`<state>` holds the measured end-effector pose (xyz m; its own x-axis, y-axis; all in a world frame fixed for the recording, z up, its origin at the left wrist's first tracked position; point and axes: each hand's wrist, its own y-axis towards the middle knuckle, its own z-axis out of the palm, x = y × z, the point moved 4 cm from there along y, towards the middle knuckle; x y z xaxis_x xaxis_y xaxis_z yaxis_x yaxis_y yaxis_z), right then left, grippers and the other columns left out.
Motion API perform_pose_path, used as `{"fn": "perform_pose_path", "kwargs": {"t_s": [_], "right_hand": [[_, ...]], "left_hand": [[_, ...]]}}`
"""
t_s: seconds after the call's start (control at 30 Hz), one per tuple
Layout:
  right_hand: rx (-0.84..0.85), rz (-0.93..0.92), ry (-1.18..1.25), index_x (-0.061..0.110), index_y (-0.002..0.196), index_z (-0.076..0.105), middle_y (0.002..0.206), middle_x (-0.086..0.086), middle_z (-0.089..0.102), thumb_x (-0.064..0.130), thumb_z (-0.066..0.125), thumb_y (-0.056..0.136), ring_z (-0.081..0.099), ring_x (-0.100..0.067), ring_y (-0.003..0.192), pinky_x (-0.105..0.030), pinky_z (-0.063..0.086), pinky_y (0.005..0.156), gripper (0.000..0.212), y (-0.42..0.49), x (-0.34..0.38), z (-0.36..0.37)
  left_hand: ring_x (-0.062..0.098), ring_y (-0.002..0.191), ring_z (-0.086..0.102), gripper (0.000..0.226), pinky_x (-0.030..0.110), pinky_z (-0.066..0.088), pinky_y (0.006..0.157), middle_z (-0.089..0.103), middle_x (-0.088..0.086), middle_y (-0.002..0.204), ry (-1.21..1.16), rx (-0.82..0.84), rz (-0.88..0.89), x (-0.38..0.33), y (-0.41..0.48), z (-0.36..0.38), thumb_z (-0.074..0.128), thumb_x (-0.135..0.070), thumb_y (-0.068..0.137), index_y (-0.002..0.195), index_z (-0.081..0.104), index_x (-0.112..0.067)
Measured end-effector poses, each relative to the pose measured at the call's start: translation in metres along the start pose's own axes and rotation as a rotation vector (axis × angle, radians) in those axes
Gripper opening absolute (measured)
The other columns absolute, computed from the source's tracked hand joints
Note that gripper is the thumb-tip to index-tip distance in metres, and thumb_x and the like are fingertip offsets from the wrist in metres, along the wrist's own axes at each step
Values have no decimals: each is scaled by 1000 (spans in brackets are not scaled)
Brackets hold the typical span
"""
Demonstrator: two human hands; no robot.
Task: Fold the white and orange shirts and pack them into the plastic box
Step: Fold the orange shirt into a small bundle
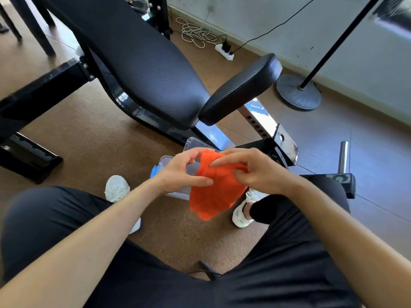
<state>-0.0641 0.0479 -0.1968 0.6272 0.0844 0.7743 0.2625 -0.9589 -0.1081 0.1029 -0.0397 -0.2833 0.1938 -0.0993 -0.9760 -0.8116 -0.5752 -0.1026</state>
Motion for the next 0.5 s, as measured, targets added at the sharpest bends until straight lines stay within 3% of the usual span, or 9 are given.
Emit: {"fn": "perform_pose_path", "kwargs": {"t_s": [0.07, 0.17, 0.27, 0.33, 0.43, 0.5], "right_hand": [[-27, 8, 87, 9, 119, 73, 120, -2, 68, -26, 43, 73, 65, -6, 101, -21, 48, 76, 65, -8, 6, -17], [-92, 27, 189, 12, 117, 72, 122, -12, 69, -27, 42, 75, 66, -25, 107, -42, 51, 75, 65, -21, 8, -39], [-180, 75, 251, 15, 117, 71, 116, 5, 73, -31, 43, 78, 65, -9, 102, -26, 51, 77, 66, -35, 5, -55], [-247, 114, 273, 18, 115, 71, 108, 14, 74, -31, 44, 78, 64, -5, 98, -20, 49, 74, 67, -44, 1, -62], [-378, 153, 293, 22, 111, 73, 103, 18, 73, -30, 44, 78, 63, -1, 94, -16, 46, 72, 69, -58, -8, -71], [-485, 176, 315, 27, 110, 76, 103, 13, 74, -25, 46, 77, 63, -7, 95, -24, 47, 77, 69, -67, -17, -76]], "left_hand": [[1, 109, 64, 55, 22, 52, 88, 70, -23, 110, -37, 40, -24, -3, 2, 15, 90, -24, 72, 118, 63, -37], [-3, 86, 67, 40, 17, 52, 74, 73, -25, 89, -57, 23, -33, 1, 7, 32, 90, -12, 71, 96, 67, -31], [-9, 67, 62, 30, 11, 47, 65, 69, -26, 71, 18, -16, -45, 9, 9, 41, 90, -12, 71, 78, 65, -28], [-9, 65, 61, 31, 10, 46, 63, 68, -24, 69, 63, -38, -29, 10, 8, 44, 90, -14, 71, 73, 66, -33], [-10, 69, 63, 34, 9, 45, 65, 68, -33, 74, 91, -58, 25, 10, 8, 45, 90, -14, 71, 74, 70, -41], [-5, 73, 65, 31, 14, 49, 69, 72, -27, 80, 80, -76, 25, 10, 9, 41, 91, -19, 71, 83, 70, -38]]}}
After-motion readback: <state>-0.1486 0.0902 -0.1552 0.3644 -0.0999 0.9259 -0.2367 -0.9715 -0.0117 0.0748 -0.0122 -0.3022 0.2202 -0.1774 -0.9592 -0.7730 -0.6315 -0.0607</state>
